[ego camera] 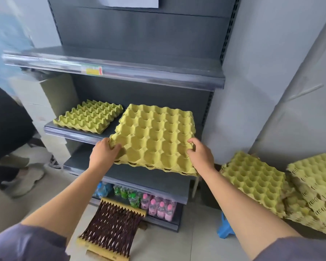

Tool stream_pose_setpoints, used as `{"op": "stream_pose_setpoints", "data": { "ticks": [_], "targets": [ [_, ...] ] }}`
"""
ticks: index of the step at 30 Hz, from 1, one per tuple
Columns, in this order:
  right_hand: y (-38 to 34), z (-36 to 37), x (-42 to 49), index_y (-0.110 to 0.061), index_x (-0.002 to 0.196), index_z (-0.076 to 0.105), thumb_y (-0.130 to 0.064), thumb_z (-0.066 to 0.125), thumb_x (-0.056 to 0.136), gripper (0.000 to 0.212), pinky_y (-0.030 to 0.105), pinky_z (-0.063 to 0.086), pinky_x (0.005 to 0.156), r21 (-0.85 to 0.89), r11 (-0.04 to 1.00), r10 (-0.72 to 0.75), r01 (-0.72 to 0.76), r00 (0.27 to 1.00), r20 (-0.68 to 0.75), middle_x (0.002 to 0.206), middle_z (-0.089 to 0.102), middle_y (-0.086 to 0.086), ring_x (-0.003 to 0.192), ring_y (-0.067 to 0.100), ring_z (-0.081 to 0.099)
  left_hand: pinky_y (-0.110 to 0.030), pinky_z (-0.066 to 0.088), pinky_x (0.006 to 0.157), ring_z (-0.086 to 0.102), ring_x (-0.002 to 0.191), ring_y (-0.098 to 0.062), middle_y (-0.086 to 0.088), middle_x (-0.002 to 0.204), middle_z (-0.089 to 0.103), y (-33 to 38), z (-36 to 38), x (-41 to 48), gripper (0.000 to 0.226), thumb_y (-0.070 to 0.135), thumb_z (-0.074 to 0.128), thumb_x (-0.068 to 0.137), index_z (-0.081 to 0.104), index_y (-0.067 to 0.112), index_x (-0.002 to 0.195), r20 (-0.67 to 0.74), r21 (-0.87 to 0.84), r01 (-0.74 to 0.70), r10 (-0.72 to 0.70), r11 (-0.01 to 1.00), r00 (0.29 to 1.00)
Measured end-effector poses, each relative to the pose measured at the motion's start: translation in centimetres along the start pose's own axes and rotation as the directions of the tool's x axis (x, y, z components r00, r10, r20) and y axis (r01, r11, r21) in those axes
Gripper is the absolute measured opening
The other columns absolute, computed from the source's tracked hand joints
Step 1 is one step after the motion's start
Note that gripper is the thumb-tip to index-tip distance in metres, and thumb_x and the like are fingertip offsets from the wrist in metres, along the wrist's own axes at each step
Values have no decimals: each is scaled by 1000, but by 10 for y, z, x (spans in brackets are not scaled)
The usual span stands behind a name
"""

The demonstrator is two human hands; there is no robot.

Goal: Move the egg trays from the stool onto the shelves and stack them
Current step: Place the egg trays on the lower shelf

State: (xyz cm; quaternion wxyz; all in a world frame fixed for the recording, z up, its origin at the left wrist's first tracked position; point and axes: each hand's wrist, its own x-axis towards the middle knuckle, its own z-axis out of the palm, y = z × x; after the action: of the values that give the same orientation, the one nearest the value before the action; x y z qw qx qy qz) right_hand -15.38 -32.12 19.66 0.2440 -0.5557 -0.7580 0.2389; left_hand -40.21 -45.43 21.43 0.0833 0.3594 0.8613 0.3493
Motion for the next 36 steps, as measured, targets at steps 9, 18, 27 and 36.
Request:
{"op": "stream_pose_setpoints", "data": {
  "ticks": [9,18,27,36],
  "targets": [
    [-50,64,32,-29,127,52,-19,49,90,38,28,40,59,-1,1000,-27,27,998,65,100,61,5,81,26,61,-32,37,71,50,85,-27,-16,100,60,-63,-18,61,35,36,54,90,55,3,102,24,13,59,-60,998,998],
    [-33,101,108,-29,129,50,-18,48,91,40,35,49,71,2,999,48,-48,998,30,101,56,4,92,27,59,-37,40,74,54,101,-37,-20,105,61,-64,40,150,39,37,52,92,54,2,108,124,99,33,-45,994,991],
    [0,124,176,-27,131,49,-19,49,91,41,42,52,76,-57,985,163,-161,986,24,109,60,10,91,35,61,-38,39,88,53,105,-39,-22,110,62,-44,113,228,41,34,50,94,53,-1,115,265,157,-35,-8,987,964],
    [35,143,191,-21,135,48,-17,48,95,40,39,51,83,-206,940,277,-272,961,-7,121,61,10,106,33,58,-39,43,82,52,107,-38,-19,112,60,-46,169,255,48,42,57,88,52,2,114,425,147,-8,-56,989,903]
  ]
}}
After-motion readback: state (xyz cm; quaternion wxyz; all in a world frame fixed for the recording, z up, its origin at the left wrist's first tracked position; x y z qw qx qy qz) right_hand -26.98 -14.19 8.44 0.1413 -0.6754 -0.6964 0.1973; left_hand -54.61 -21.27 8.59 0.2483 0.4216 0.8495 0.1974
